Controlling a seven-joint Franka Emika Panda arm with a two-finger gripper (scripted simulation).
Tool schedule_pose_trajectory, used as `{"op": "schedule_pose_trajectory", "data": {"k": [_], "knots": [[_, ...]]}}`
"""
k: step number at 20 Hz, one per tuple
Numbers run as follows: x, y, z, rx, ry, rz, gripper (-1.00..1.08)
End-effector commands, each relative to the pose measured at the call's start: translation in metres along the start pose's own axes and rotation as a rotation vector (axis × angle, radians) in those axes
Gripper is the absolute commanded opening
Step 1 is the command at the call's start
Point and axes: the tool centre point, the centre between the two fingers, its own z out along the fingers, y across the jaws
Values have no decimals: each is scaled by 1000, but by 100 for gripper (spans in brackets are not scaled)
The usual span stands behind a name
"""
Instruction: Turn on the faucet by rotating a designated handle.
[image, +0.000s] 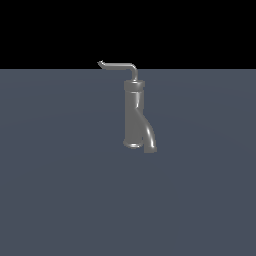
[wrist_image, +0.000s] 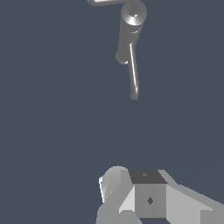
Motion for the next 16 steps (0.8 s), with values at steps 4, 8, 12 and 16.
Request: {"op": "schedule_pose_trajectory", "data": {"k": [4,8,12,16], "knots": [[1,-3,1,6,-3,-3,-100],[2,-12,4,27,-12,-13,-100],[3,-15,5,34,-16,-15,-100],[3,-15,4,33,-15,-15,-100]]}}
